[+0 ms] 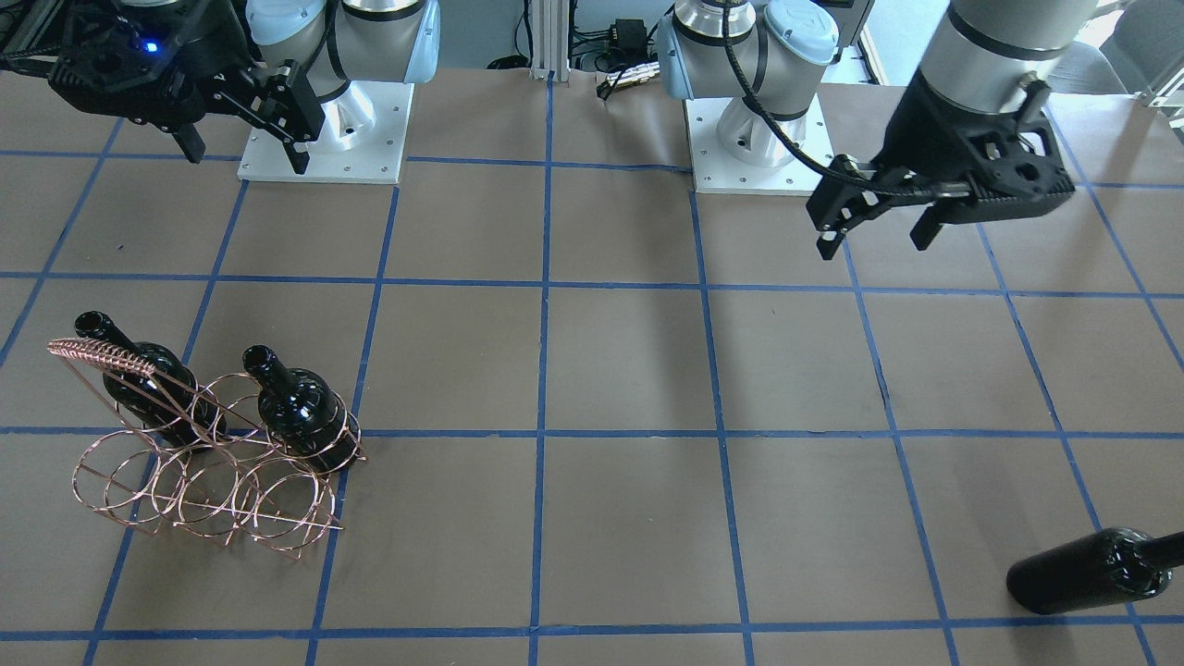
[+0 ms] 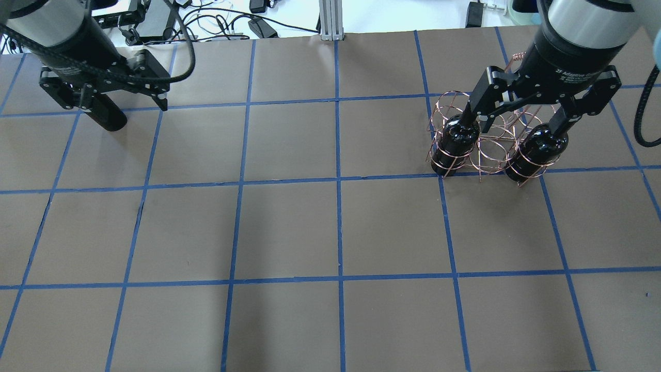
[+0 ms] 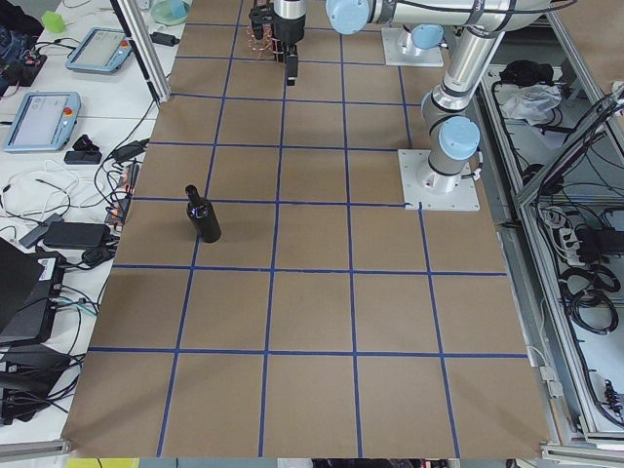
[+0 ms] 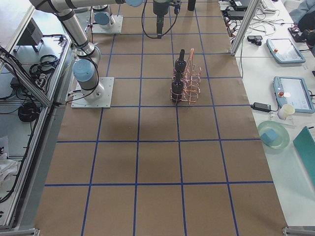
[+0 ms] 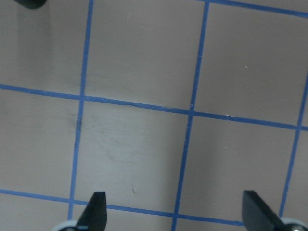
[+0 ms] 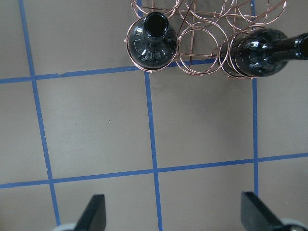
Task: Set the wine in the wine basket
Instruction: 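Close the left gripper on the bottle neck and lift it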
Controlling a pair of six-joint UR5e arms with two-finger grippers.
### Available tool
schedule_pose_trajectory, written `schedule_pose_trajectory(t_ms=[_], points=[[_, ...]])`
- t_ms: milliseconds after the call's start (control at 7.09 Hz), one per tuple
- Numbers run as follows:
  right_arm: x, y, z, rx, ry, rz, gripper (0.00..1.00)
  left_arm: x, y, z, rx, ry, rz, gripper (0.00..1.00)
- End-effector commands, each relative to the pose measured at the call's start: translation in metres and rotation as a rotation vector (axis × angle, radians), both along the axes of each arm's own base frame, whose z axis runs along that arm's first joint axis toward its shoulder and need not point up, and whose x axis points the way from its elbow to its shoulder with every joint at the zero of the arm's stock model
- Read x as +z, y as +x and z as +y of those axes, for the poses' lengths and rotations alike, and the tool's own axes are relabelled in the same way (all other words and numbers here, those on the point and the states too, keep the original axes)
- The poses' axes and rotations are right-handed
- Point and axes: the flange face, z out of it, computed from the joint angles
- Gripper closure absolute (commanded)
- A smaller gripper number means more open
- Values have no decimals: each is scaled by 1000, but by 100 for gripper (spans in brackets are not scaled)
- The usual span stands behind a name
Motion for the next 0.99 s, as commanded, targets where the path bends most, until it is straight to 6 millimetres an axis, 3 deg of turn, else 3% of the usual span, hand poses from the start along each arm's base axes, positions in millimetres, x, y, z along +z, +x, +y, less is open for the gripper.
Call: schedule_pose_trajectory(t_ms=[0,282,564,846], points=[[1,1,-1,-2,-13,-7,0,9,100,-26,-12,-38,-17,0],[1,1,-1,3,-10,-7,0,7,163,-66,-33,-62,-41,0],[3,2,-2,10,-27,-6,0,-22,214,-108,-110,-106,-81,0],[-2,2,-3,4,-8,-7,0,-63,237,-152,-120,-138,-67,0]])
